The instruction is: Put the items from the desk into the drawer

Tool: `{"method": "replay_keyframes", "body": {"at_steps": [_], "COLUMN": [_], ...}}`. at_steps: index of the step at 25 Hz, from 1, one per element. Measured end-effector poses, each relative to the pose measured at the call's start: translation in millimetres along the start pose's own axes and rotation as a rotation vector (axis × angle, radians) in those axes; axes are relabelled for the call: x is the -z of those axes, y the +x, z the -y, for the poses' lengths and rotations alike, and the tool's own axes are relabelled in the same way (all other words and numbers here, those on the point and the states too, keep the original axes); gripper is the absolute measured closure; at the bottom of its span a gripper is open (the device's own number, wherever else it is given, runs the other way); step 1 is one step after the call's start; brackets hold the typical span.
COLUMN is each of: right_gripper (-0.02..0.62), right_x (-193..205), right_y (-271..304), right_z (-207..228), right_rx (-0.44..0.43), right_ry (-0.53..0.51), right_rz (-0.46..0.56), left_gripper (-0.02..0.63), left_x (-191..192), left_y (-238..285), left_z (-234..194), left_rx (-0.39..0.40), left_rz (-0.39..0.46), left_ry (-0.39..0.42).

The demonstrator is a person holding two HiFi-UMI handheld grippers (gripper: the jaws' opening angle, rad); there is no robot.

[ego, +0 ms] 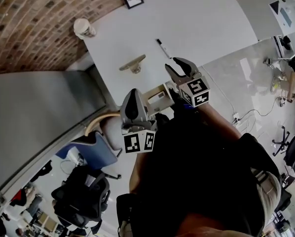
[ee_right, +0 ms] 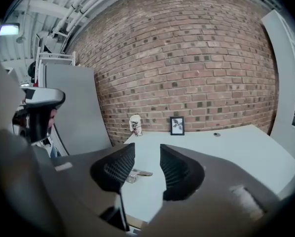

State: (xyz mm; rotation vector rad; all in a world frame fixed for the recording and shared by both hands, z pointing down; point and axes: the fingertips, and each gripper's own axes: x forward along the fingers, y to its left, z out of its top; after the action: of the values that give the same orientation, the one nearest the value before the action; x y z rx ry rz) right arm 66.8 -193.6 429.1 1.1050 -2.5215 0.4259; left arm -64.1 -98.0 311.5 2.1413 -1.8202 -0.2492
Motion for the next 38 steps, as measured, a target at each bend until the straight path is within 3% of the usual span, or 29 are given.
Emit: {"method": "replay_keyframes", "body": {"at_steps": [9,23,35,38], "right_gripper": [0.431,0.43,0.442,0.453], "right_x": [24.9,147.8,195.7,192.1], "right_y": [78.6,184.7,213.5,213.5], "right_z": [48.8,116.0,128.4,126.4], "right_rx": [-0.019,0.022,0.014,0.004], "right_ry": [-0.005,0.074,0.053,-0.012], "right_rz": [-0.121,-0.466,-0.562,-0.559], "left_gripper": [0.606,0.604,0.604,0.604], "left_x": [3.8,16.6,21.5,21.5], "left_y": [49.6,82.5,94.0,93.2], "left_z": [-5.8,-17.8,-24.7,-25.3], "left_rx": [-0.044,-0.114,-0.168,-0.178], "left_rz": [-0.019,-0.061,-0.056,-0.051], "left_ry": [-0.017,-0.026,-0.049,-0.053]}}
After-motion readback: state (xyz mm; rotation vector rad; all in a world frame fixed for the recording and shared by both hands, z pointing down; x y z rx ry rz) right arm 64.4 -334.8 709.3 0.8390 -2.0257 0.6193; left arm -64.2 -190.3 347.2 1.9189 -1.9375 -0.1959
